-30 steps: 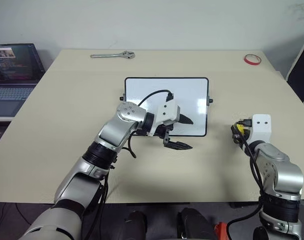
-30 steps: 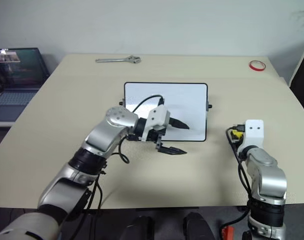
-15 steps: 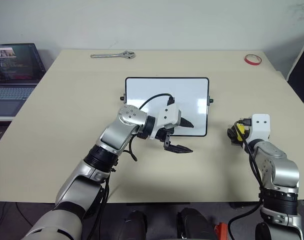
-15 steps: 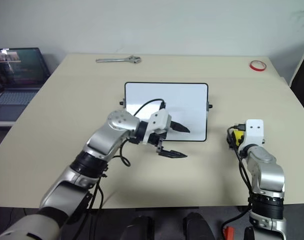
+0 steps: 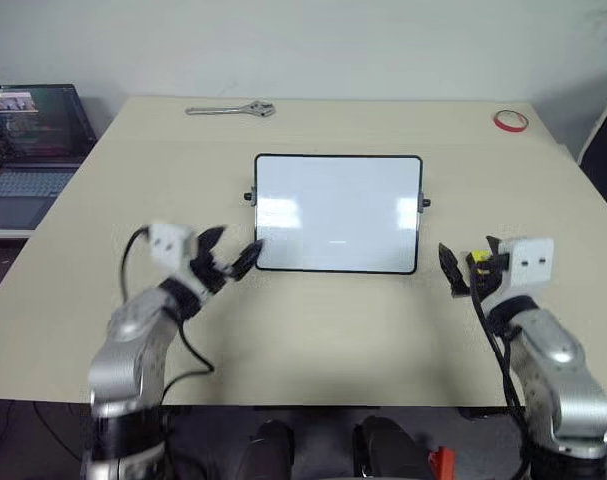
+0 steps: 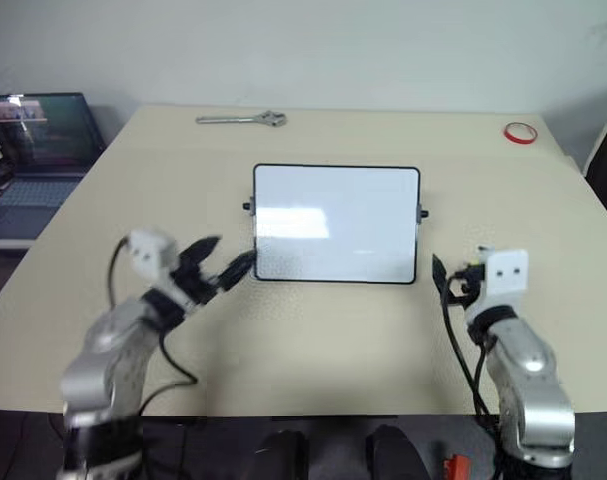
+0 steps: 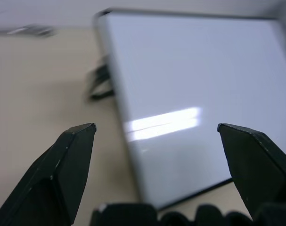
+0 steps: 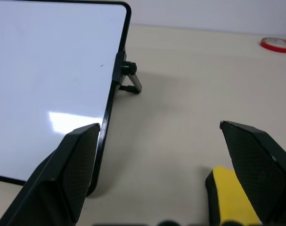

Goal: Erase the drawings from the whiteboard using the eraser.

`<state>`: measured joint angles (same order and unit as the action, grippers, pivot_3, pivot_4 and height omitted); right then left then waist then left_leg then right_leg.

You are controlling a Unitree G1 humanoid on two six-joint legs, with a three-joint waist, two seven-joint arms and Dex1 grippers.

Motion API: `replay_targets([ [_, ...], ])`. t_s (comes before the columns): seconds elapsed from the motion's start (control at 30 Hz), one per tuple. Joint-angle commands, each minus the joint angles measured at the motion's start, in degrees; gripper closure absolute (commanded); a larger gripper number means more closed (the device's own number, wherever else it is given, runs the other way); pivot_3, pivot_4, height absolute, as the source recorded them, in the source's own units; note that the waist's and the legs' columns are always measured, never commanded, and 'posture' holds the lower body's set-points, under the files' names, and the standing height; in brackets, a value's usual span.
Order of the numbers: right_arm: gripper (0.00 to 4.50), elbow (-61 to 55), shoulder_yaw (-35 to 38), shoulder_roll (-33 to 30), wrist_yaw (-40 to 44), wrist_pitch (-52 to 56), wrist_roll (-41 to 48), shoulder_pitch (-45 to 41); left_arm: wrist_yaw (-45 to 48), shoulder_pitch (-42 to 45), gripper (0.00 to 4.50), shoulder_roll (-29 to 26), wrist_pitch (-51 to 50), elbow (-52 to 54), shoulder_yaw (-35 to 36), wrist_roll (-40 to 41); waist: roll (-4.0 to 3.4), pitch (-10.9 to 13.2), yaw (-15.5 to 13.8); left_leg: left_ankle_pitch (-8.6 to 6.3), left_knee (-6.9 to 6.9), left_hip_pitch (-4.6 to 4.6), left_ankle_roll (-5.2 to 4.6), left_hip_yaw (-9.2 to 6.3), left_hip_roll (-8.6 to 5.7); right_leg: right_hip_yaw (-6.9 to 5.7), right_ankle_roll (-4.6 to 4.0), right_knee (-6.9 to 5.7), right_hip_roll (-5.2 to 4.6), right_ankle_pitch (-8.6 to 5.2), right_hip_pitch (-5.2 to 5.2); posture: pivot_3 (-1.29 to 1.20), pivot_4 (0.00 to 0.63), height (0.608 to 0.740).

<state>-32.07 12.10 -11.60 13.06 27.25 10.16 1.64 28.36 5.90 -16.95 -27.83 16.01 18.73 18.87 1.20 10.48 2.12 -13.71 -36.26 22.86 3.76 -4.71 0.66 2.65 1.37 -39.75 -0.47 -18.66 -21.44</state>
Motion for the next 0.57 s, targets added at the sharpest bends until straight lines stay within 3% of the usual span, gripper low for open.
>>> replay_targets([
  [0.03, 0.02, 0.48, -0.46, 2.92, 0.07, -12.39, -0.55, 5.63, -8.72, -5.96, 0.0, 1.82, 4.91, 5.81, 3.82, -4.27, 0.12, -0.08, -0.55, 0.0, -0.03, -0.05, 0.0, -0.01, 0.0, -0.01, 0.0, 0.0, 0.0, 0.0, 0.07, 0.0, 0.15, 0.74],
  [0.23, 0.02, 4.24, -2.4, 2.59, 1.08, -16.81, -0.89, 8.22, -13.18, -9.4, 0.0, 2.02, 8.24, 8.59, 0.62, -8.26, 0.15, -0.1, -0.7, 0.05, -0.05, -0.33, 0.02, 0.01, -0.02, -0.06, 0.04, -0.07, 0.05, 0.03, 0.33, 0.0, 0.15, 0.74],
  [0.57, 0.02, 5.81, 2.42, -0.25, 2.79, -15.82, 3.18, 14.09, -16.04, -10.32, 0.0, 3.44, 12.74, 8.1, -5.26, -11.1, 0.16, -0.13, -0.46, 0.04, 0.1, -0.36, 0.05, 0.14, -0.02, 0.0, 0.02, -0.09, 0.12, 0.03, 0.26, 0.0, 0.15, 0.74],
])
